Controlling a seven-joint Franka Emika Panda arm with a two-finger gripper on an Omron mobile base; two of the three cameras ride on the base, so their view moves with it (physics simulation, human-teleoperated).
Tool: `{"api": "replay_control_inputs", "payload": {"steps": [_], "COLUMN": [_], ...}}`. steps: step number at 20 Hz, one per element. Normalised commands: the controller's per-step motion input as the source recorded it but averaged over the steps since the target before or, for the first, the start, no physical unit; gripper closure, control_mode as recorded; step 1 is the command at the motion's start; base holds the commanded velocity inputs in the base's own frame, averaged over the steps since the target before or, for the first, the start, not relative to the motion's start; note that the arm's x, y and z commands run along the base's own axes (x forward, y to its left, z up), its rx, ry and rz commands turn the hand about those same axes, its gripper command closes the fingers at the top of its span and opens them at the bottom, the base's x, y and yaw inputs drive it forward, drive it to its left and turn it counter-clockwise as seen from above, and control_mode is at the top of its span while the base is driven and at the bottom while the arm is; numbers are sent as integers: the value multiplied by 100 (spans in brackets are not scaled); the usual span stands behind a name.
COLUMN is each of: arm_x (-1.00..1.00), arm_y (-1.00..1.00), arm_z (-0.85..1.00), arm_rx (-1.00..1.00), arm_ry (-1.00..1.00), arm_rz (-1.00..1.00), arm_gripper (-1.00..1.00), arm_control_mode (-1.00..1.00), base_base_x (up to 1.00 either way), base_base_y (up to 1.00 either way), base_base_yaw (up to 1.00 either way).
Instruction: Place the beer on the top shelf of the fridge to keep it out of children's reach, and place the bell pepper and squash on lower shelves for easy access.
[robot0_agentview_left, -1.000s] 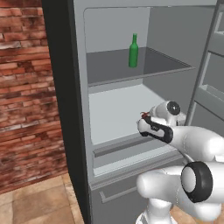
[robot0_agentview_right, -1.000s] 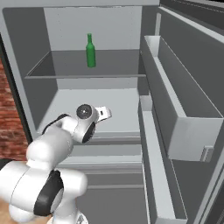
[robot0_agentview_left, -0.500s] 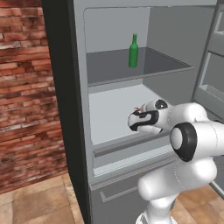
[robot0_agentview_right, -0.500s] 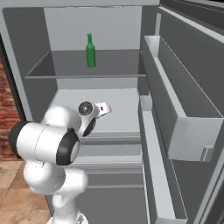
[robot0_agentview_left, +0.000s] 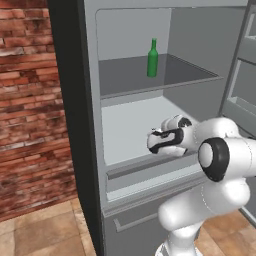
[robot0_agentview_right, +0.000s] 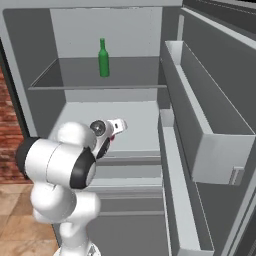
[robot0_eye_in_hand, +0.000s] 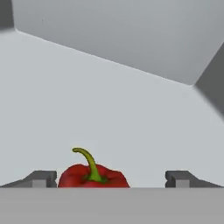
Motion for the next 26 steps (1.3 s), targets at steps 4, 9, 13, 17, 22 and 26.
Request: {"api": "replay_control_inputs", "payload": {"steps": [4,9,13,17,22,26], "arm_x": [-65,-60,-37,-71,-99,-100], "arm_y": [-2,0,0,0,0,0], "arm_z": [64,100,100,91,29,-9], "arm_rx": [-2,-7,-12,-19,-22,-11], "arm_ry": [0,0,4,33,40,12], "arm_rz": [0,0,0,0,-1,0], "arm_gripper": [-100,-100,-100,-100,-100,-100], "arm_control_mode": [-100,-100,-100,-100,-100,-100], "base_base_x": [0,0,0,0,0,0], "base_base_y": [0,0,0,0,0,0], "base_base_yaw": [0,0,0,0,0,0]}}
